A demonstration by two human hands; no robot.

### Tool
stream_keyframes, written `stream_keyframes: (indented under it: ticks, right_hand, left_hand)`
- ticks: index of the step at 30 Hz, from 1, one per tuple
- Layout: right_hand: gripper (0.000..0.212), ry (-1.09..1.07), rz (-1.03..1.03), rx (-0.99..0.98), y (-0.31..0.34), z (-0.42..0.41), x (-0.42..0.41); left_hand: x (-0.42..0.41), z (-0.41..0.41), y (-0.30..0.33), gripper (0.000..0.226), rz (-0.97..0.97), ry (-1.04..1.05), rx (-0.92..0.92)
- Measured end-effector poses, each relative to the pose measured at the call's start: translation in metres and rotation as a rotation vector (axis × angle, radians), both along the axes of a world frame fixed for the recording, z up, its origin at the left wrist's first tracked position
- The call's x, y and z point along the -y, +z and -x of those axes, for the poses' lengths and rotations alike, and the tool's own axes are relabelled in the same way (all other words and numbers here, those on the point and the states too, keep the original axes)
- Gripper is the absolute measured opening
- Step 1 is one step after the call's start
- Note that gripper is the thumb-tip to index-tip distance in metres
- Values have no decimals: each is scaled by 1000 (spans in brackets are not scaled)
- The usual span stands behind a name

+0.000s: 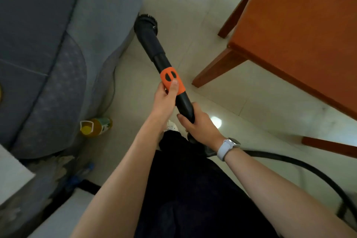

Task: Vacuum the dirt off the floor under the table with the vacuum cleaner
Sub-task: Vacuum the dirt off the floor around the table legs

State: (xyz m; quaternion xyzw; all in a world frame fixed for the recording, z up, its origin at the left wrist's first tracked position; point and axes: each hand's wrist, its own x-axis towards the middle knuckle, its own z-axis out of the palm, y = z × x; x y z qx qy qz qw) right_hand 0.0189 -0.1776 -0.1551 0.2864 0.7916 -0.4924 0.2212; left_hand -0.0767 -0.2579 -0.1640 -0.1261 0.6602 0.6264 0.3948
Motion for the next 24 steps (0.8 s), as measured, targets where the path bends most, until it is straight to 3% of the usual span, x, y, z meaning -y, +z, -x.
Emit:
stream_keyframes:
  ticks: [7,12,19,24]
  right_hand:
    - [28,-202,-23,-1,16,87,32]
    - [36,-421,-73,-37,21,146,38]
    - [32,-716,-87,-77,21,208,-18]
    - [30,-805,-86,-122,18,263,-91]
  left_hand:
    - [19,98,13,37,-33,-116,32]
    - [6,168,26,26,-70,-249,12]
    - [-89,236,36,32,-63,-503,-10]
    - [-173,292,46,32,-58,-613,-65]
